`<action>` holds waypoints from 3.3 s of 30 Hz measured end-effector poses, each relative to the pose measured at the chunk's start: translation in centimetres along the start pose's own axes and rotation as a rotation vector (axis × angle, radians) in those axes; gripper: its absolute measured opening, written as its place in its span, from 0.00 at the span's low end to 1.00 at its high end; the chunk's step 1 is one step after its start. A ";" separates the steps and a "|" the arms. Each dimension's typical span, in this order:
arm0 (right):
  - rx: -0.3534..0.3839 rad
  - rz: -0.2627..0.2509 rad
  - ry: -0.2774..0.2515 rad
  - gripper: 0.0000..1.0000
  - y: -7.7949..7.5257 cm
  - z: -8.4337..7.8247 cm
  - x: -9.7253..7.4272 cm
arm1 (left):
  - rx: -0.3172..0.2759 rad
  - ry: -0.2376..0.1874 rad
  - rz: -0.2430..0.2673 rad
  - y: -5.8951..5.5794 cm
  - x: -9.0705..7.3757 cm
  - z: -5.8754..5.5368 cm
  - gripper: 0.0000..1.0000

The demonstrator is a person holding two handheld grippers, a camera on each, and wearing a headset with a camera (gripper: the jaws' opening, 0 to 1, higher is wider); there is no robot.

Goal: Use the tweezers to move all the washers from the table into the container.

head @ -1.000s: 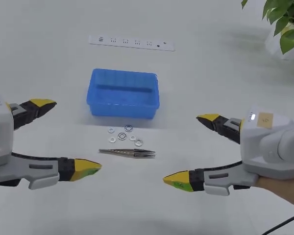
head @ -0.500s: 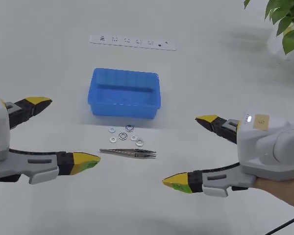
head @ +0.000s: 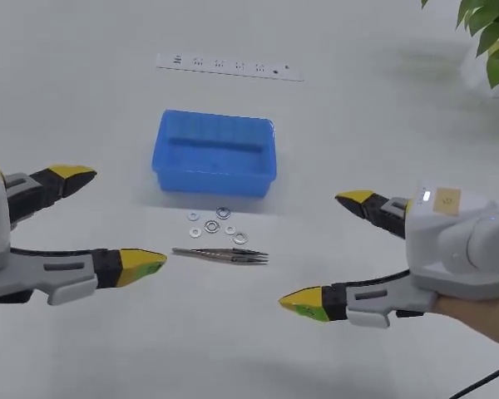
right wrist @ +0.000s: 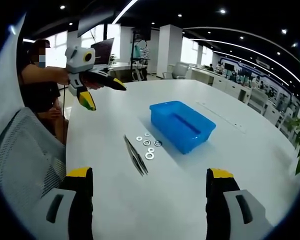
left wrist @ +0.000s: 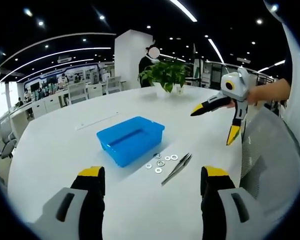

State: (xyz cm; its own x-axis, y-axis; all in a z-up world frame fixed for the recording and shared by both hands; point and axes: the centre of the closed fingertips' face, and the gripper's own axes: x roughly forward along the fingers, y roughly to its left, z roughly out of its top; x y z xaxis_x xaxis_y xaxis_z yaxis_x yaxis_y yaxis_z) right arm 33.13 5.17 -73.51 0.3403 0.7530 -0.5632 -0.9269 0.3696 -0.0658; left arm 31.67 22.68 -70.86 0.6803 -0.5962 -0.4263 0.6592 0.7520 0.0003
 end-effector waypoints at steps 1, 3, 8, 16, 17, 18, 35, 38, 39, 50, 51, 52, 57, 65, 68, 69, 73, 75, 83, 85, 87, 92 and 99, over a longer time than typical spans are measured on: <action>0.001 0.000 0.000 0.94 0.0 0.0 0.0 | -0.002 0.014 -0.009 -0.1 0.1 -0.2 0.81; 0.001 0.000 0.001 0.94 -0.1 0.0 0.0 | -0.008 0.027 -0.020 -0.2 0.2 -0.5 0.81; 0.007 0.006 0.017 0.88 -0.2 -0.3 0.1 | -0.019 0.028 -0.029 -0.2 0.4 -0.4 0.77; 0.008 0.002 0.017 0.88 -0.3 -0.4 0.2 | 0.009 0.061 -0.053 -0.5 0.7 -0.5 0.70; 0.009 0.002 0.016 0.88 -0.3 -0.4 0.2 | 0.016 0.059 -0.051 -0.5 0.7 -0.5 0.70; 0.009 0.002 0.015 0.88 -0.4 -0.4 0.3 | 0.016 0.057 -0.049 -0.4 0.7 -0.4 0.70; 0.052 0.080 0.032 0.70 0.4 0.1 2.8 | 0.068 0.118 -0.103 -0.7 2.4 -1.9 0.64; 0.065 0.110 0.042 0.64 1.0 0.1 3.6 | 0.082 0.150 -0.132 -1.2 2.9 -2.7 0.63; 0.061 0.117 0.049 0.62 1.1 0.1 3.8 | 0.086 0.158 -0.139 -1.3 3.1 -2.9 0.63; -0.013 0.209 0.124 0.37 2.5 -0.3 6.3 | 0.156 0.202 -0.256 -3.4 5.9 -4.1 0.55; -0.015 0.218 0.128 0.36 2.6 -0.3 6.5 | 0.160 0.208 -0.262 -3.4 6.1 -4.2 0.54; -0.019 0.230 0.136 0.34 2.8 -0.3 6.9 | 0.166 0.227 -0.275 -3.5 6.3 -4.5 0.53; -0.065 0.260 0.177 0.30 3.1 -0.8 8.0 | 0.207 0.302 -0.307 -3.5 6.9 -6.0 0.46; -0.142 0.315 0.230 0.22 3.6 -1.2 9.5 | 0.253 0.346 -0.364 -4.2 7.8 -6.6 0.39; -0.182 0.329 0.260 0.19 3.7 -1.6 9.5 | 0.253 0.348 -0.363 -3.9 8.0 -6.3 0.35; -0.192 0.329 0.268 0.19 3.6 -1.8 9.6 | 0.269 0.348 -0.370 -3.8 8.0 -6.3 0.34; -0.240 0.323 0.285 0.17 3.5 -2.0 9.5 | 0.364 0.372 -0.401 -3.6 7.9 -6.1 0.29; -0.242 0.326 0.285 0.16 3.5 -2.0 9.6 | 0.416 0.379 -0.425 -3.7 7.9 -6.1 0.26; -0.260 0.324 0.300 0.12 3.5 -1.9 9.7 | 0.581 0.445 -0.504 -4.4 7.9 -6.2 0.12; -0.262 0.325 0.303 0.12 3.5 -1.9 9.7 | 0.613 0.444 -0.504 -4.3 8.1 -6.1 0.08; -0.270 0.326 0.306 0.12 3.5 -1.9 9.7 | 0.628 0.443 -0.520 -4.3 8.0 -6.2 0.06; -0.280 0.327 0.307 0.10 3.7 -1.9 9.7 | 0.576 0.413 -0.502 -3.8 8.3 -6.1 0.05; -0.258 0.323 0.278 0.09 3.6 -1.9 9.6 | 0.542 0.395 -0.492 -4.2 7.8 -5.9 0.04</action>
State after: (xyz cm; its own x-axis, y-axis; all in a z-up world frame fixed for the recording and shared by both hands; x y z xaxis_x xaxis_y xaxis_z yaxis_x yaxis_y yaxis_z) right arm 32.79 12.68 -80.73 0.0062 0.6203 -0.7844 -0.9989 -0.0322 -0.0334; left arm 32.31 16.52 -79.52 0.1782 -0.6033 -0.7773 0.9836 0.1314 0.1235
